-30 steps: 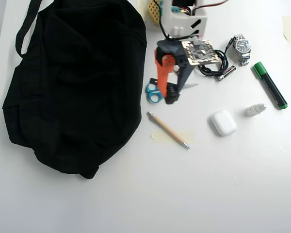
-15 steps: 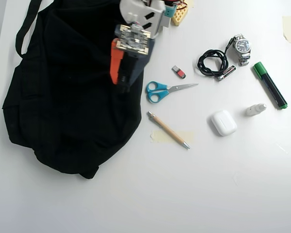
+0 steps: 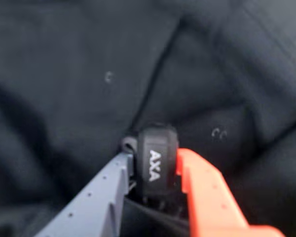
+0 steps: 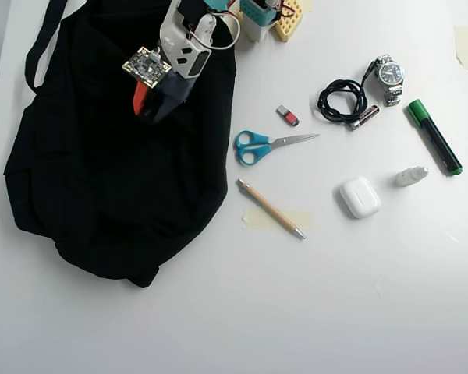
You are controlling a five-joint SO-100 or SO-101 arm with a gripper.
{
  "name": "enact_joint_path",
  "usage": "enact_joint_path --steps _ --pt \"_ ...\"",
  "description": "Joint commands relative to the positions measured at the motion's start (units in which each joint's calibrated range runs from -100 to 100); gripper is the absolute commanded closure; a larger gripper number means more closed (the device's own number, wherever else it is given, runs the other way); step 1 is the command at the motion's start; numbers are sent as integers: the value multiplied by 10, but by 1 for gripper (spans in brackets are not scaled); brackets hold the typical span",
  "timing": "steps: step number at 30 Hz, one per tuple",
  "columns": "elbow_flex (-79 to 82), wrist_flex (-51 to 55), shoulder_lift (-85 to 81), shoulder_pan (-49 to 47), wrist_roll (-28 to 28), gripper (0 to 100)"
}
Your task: Put the black bike light into the black bag
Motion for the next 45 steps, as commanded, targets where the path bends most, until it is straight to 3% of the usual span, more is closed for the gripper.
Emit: enact_joint_path --steps 1,2,3,4,6,8,10,12,15,17,18,24,32,45 --pt "-8 -10 4 8 0 98" --pt "-8 -10 4 8 3 98" --pt "-8 -10 4 9 4 91" --pt "-5 -10 13 18 4 75" --pt "-12 -10 16 12 5 55" --pt "-13 -10 -1 -13 4 49" --pt "-44 -2 -74 -110 -2 51" --pt "-30 45 -191 -211 -46 64" --pt "-28 173 -407 -373 -63 97" --pt "-21 228 -428 -450 -101 98" --pt "28 241 -432 -462 -95 98" --pt "253 209 -445 -462 -95 98" --pt "500 -70 -476 -403 -117 98" --pt "498 106 -486 -342 -117 98"
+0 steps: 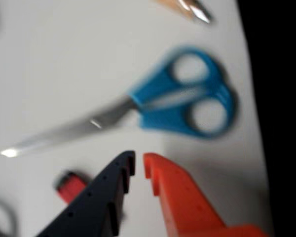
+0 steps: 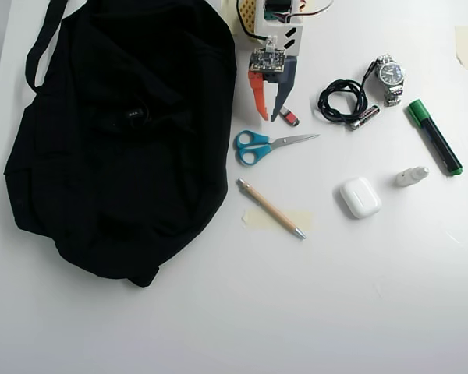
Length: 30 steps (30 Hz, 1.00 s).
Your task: Put the black bike light into the black bag
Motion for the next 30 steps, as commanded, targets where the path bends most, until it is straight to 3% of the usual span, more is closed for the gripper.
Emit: enact_joint_path --steps 1,8,14,27,30 --pt "8 49 -5 18 0 98" --pt "8 171 -2 28 5 98" --pt "9 191 -27 25 17 98" --pt "12 483 -359 72 17 98" --pt "11 498 -374 60 17 98"
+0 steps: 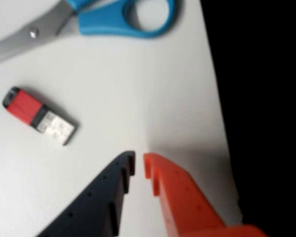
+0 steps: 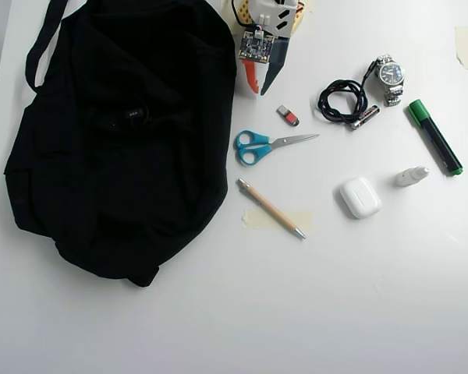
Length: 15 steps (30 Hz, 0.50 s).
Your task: Put the black bike light into the black bag
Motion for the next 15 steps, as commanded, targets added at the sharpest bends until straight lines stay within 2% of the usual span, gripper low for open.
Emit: enact_joint_path --steps 1,15 --pt "4 26 -26 -5 3 98" --pt "4 24 -24 -3 3 98"
